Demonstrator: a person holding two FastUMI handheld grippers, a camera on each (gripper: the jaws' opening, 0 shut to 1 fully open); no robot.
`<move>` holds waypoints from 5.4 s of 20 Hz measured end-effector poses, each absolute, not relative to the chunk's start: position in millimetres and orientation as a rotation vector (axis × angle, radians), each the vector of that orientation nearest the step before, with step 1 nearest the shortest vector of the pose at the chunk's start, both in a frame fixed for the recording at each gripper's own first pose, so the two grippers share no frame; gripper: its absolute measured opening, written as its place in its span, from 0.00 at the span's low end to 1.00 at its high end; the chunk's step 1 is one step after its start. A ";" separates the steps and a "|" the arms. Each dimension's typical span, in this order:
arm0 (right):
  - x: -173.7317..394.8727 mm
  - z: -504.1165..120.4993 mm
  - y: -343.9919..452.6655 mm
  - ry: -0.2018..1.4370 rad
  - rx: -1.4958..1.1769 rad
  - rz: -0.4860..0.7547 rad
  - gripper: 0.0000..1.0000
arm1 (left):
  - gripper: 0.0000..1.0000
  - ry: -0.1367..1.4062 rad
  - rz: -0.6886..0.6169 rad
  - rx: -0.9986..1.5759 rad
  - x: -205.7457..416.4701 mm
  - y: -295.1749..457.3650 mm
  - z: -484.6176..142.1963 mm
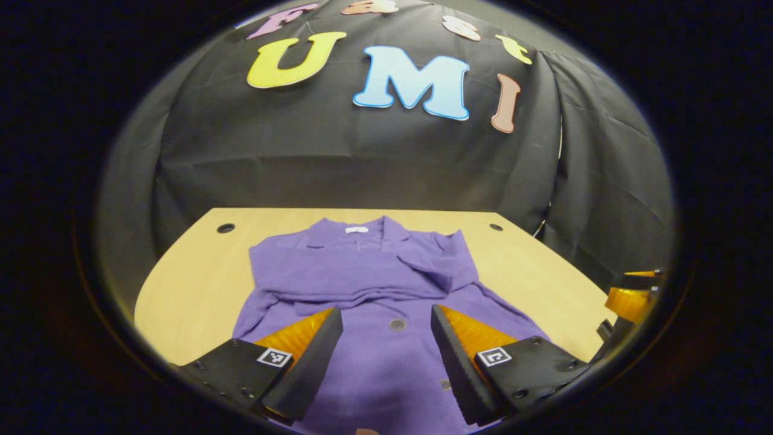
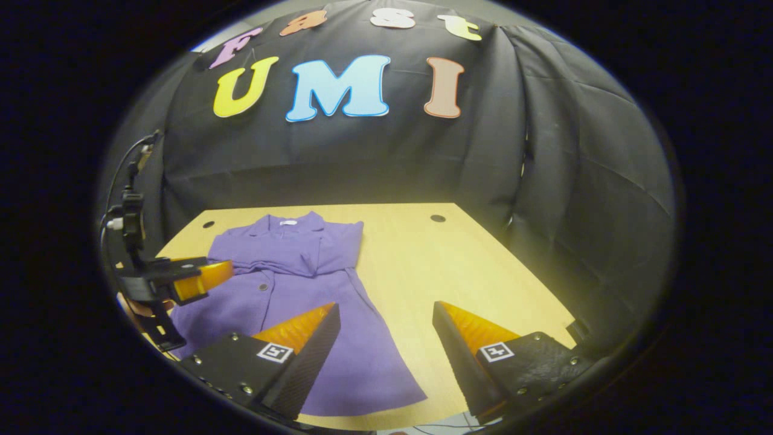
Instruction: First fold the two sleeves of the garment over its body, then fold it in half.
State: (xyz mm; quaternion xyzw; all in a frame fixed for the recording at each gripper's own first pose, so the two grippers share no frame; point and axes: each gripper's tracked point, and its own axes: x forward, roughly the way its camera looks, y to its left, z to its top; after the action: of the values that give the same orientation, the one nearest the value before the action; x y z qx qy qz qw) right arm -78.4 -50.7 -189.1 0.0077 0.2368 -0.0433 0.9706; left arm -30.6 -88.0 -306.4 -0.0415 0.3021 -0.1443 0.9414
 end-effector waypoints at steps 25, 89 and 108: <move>-123.2 -328.7 -76.6 0.757 0.129 -0.019 0.97 | 0.96 0.829 0.003 -0.061 -242.4 96.1 -372.1; 51.8 -109.7 -3.5 0.448 0.339 0.306 0.00 | 0.07 0.577 -0.087 -0.440 2.8 24.7 -188.0; 250.5 -89.8 15.7 0.449 0.373 0.173 0.00 | 0.07 0.571 -0.156 -0.380 244.8 60.7 -222.4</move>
State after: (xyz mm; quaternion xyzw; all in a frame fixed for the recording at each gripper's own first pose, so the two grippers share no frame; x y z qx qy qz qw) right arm 250.5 15.7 -89.8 0.1834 0.2209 0.0851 0.9541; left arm 244.8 60.7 -222.4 -0.1861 0.2798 -0.0763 0.9387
